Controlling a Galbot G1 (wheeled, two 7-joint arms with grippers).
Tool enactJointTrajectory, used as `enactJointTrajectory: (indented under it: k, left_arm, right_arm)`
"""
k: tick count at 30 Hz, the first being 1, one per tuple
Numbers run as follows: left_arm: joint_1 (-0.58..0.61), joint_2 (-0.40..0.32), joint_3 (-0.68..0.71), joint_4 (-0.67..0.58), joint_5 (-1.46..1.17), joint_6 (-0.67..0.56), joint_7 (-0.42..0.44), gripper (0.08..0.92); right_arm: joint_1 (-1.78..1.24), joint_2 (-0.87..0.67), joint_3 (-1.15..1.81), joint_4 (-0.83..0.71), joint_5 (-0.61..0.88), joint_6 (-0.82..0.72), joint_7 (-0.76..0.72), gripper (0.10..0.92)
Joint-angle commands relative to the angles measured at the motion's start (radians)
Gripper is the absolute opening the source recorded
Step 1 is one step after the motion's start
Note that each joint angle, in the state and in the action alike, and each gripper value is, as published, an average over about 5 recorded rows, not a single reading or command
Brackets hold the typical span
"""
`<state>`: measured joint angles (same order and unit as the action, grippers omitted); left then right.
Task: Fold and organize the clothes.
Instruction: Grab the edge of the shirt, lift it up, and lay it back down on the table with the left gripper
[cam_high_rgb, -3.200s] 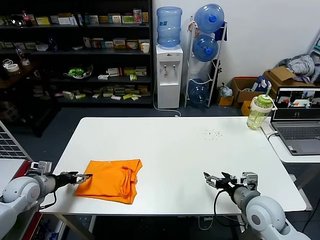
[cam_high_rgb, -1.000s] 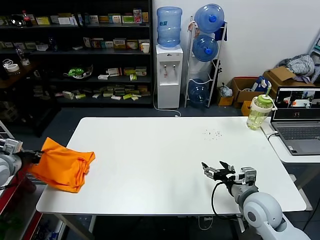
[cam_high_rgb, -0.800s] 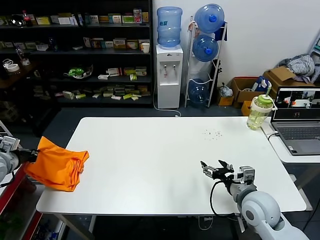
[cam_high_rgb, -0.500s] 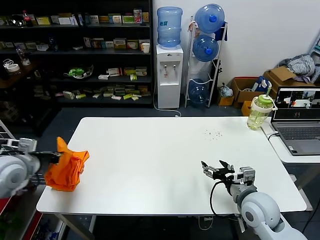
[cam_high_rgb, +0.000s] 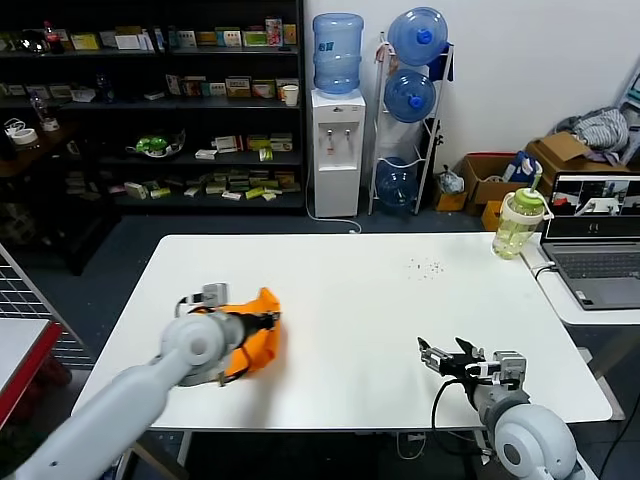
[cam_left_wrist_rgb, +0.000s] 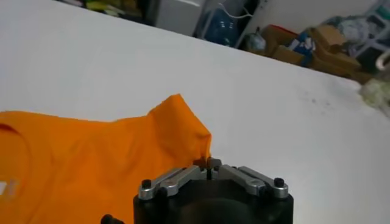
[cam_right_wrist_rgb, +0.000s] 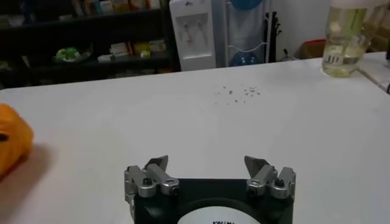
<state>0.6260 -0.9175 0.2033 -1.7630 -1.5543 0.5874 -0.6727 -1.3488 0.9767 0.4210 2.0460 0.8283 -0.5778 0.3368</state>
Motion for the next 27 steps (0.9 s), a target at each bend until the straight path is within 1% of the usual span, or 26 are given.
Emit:
enactJointTrajectory:
  k: [1, 6, 14, 23, 27]
  left_arm:
    - [-0.193, -0.322, 0.226, 0.140, -0.011, -0.006, -0.102, 0.098]
    - [-0.189, -0.326, 0.228, 0.148, 0.001, -0.011, -0.106, 0.098]
    - [-0.196, -0.366, 0.227, 0.181, 0.031, -0.016, -0.105, 0.098]
    - [-0.193, -0.376, 0.237, 0.183, 0.031, -0.014, -0.109, 0.098]
    - [-0.186, -0.380, 0.218, 0.184, 0.031, -0.017, -0.103, 0.101]
  right_arm:
    - [-0.051, 0.010, 0.039, 0.015, -0.003, -0.007, 0.015, 0.823]
    - [-0.038, 0.011, 0.027, 0.006, -0.001, -0.007, 0.014, 0.823]
    - [-0.026, 0.006, 0.022, 0.003, 0.006, -0.008, 0.014, 0.823]
    - [-0.018, 0.006, 0.015, 0.001, 0.009, -0.008, 0.014, 0.823]
    - [-0.021, 0.005, 0.018, -0.001, 0.004, 0.002, -0.001, 0.823]
